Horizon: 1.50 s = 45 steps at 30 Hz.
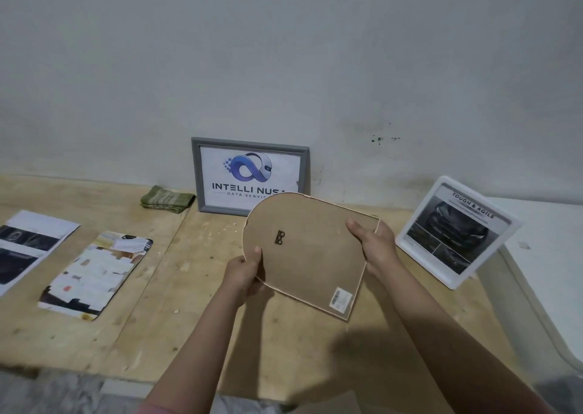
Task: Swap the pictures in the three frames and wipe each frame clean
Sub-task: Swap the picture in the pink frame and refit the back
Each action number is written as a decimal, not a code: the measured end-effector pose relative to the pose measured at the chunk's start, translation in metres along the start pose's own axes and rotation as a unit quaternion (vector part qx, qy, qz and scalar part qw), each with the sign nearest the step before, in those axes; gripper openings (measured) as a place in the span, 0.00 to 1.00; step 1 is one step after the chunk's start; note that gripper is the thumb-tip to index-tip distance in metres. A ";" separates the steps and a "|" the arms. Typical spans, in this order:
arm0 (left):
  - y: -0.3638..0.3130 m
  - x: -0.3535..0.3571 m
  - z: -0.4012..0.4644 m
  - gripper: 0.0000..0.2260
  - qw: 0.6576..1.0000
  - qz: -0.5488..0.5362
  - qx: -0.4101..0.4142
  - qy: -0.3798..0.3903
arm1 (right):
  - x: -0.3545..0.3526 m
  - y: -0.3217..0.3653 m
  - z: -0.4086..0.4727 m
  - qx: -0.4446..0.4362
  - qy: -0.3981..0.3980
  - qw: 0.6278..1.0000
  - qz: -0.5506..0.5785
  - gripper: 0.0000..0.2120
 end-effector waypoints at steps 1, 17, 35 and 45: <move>-0.001 0.001 -0.001 0.18 1.000 -0.004 -0.012 0.010 | 0.004 0.011 -0.005 -0.032 0.018 0.999 -0.002 0.09; -0.029 0.037 -0.025 0.05 0.923 -0.319 -0.134 0.172 | -0.003 0.043 -0.026 -0.112 0.273 0.950 -0.100 0.23; -0.105 0.074 -0.059 0.18 0.953 0.008 0.162 0.255 | -0.027 0.034 0.013 -0.179 0.160 0.909 -0.342 0.30; -0.132 0.098 -0.081 0.14 0.920 0.143 0.281 0.232 | -0.008 0.006 0.001 -0.077 0.270 0.929 -0.243 0.09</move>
Point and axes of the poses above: each hand's wrist, its own z-axis towards the middle knuckle, its own x-axis out of the palm, y = z × x, the point moved 10 cm from there along z, towards the middle knuckle, and after that the axes turned 13 degrees about -y, right-handed, at the moved point
